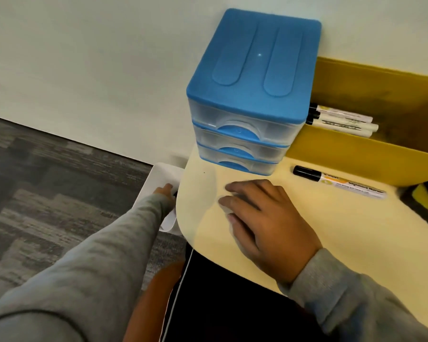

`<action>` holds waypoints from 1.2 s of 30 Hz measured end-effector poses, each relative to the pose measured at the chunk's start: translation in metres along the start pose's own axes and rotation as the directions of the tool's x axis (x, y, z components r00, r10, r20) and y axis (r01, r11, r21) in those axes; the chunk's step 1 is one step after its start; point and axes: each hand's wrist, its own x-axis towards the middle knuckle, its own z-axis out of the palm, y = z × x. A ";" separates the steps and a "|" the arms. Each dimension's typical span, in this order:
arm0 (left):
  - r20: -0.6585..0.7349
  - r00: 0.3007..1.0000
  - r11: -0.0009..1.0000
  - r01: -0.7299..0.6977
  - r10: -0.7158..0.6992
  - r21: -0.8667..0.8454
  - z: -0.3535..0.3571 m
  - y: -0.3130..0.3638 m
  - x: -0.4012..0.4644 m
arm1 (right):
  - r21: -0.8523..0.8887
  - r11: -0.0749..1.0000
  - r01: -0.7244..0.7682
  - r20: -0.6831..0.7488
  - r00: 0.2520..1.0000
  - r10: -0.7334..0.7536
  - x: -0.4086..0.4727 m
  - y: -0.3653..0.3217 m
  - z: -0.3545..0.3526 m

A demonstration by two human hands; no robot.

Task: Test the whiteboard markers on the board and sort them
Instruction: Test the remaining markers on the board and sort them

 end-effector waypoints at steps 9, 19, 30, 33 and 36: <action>-0.076 0.989 0.991 -0.130 0.127 -0.039 -0.055 0.008 -0.023 | 0.031 0.999 0.039 -0.071 0.997 -0.037 0.000 0.005 0.007; -0.669 0.736 0.678 -0.545 0.104 -0.493 -0.197 0.067 -0.112 | 0.164 0.984 0.075 -0.127 0.990 -0.055 -0.002 0.019 -0.004; -0.777 0.170 0.251 -0.968 0.607 -0.016 -0.227 0.197 -0.269 | 0.079 0.995 -0.064 -0.248 0.965 0.082 -0.008 0.054 -0.147; -0.625 0.136 0.226 -0.972 0.769 0.067 -0.213 0.229 -0.278 | 0.077 0.979 -0.190 -0.188 0.961 0.201 0.002 0.074 -0.177; -0.511 0.167 0.257 -0.960 0.843 0.110 -0.198 0.252 -0.267 | -0.044 0.951 -0.307 -0.072 0.950 0.303 0.015 0.099 -0.192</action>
